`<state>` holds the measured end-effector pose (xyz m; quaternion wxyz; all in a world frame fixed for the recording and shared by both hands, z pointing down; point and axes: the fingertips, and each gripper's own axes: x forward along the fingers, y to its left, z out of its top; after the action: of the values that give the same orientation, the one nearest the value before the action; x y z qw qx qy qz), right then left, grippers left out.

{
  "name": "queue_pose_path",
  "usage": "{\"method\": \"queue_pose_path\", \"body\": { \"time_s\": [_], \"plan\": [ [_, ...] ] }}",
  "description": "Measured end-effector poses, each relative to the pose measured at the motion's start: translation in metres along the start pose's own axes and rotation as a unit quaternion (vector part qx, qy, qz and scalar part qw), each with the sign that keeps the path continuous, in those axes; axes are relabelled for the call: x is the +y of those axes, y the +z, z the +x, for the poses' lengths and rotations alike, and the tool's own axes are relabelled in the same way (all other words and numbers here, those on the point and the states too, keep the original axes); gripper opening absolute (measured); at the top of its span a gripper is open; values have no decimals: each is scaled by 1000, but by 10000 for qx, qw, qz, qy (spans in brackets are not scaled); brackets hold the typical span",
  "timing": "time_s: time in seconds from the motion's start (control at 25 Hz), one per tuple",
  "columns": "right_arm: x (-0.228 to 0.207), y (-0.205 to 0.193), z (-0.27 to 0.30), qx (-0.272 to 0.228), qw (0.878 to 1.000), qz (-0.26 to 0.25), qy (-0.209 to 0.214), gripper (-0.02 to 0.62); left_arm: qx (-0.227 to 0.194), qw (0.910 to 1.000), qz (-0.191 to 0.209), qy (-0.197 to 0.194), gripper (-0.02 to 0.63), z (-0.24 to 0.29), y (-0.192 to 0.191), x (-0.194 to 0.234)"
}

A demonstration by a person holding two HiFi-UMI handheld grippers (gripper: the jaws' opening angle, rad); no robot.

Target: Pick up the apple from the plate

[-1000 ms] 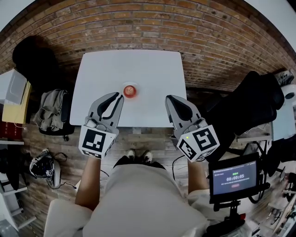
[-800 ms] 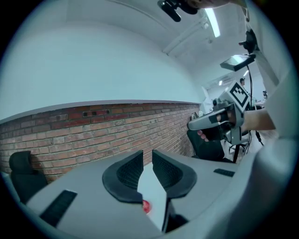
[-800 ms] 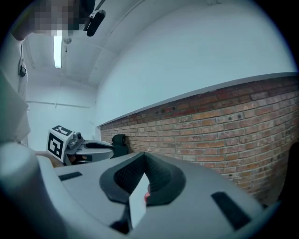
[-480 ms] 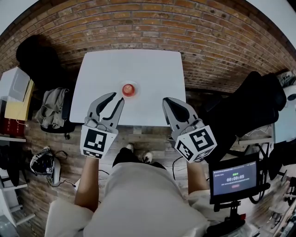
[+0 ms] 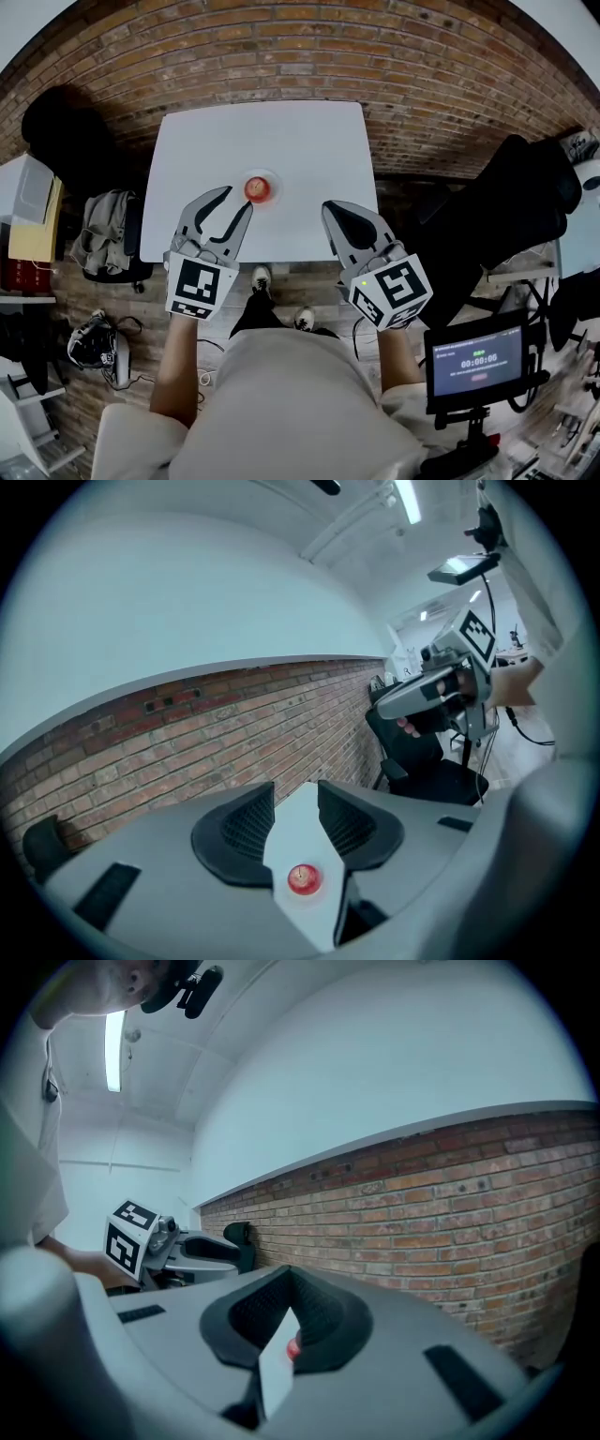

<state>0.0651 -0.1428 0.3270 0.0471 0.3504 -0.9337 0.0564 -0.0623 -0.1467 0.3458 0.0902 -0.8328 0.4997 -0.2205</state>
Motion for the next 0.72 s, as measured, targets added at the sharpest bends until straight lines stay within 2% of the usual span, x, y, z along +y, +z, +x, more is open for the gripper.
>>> {"method": "queue_pose_path", "body": {
  "time_s": [0.2,0.36,0.48,0.72],
  "plan": [
    [-8,-5,19,87,9999,-11,-70,0,147,9993,237,-256,155,24,-10,11],
    [-13,-13,35,214,9997,64,-86,0,442,9966,197,-662,201,44,-34,11],
    [-14,-23,43,348,9993,146,-80,0,588,9942,189,-886,207,57,-49,9],
    [-19,-39,54,540,9977,397,-107,0,1168,9831,222,-1393,238,82,-87,-1]
  ]
}}
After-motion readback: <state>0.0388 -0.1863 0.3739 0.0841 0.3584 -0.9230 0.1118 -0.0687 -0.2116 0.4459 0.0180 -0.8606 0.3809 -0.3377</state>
